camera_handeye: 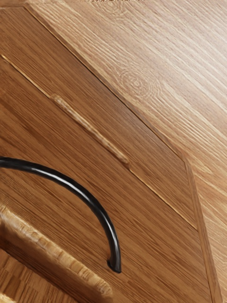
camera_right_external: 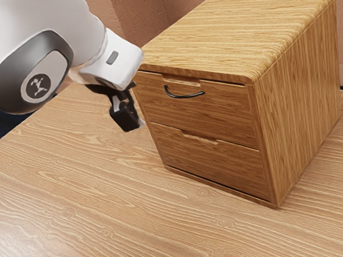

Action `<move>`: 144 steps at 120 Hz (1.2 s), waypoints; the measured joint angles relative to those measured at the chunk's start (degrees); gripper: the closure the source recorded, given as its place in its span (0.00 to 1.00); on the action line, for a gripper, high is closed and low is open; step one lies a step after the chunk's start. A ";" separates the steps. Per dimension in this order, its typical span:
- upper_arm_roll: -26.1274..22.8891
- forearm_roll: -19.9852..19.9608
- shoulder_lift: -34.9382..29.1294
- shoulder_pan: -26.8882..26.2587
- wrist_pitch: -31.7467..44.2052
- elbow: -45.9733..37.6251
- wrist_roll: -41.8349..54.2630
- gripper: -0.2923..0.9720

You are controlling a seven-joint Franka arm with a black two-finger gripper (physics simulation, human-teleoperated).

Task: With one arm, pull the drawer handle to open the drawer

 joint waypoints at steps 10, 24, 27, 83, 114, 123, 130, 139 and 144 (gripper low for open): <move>-0.03 -1.85 0.11 -0.14 2.32 -0.09 4.81 0.23; 0.62 -3.97 0.87 0.26 4.34 -0.18 11.02 0.23; 0.65 -4.54 1.05 0.27 4.63 -0.21 12.40 0.23; 0.42 -8.33 3.69 -0.15 9.11 -1.09 31.94 0.24; 0.47 -9.47 4.47 -0.02 9.29 -1.39 38.09 0.24; 0.62 -9.56 4.83 0.02 10.47 -1.33 39.43 0.30; 0.67 -9.63 4.67 0.06 11.27 -1.18 40.36 0.38; 0.69 -9.74 3.84 -0.07 11.98 -1.13 41.39 0.47; 0.64 -9.76 3.45 -0.11 12.17 -1.22 41.87 0.50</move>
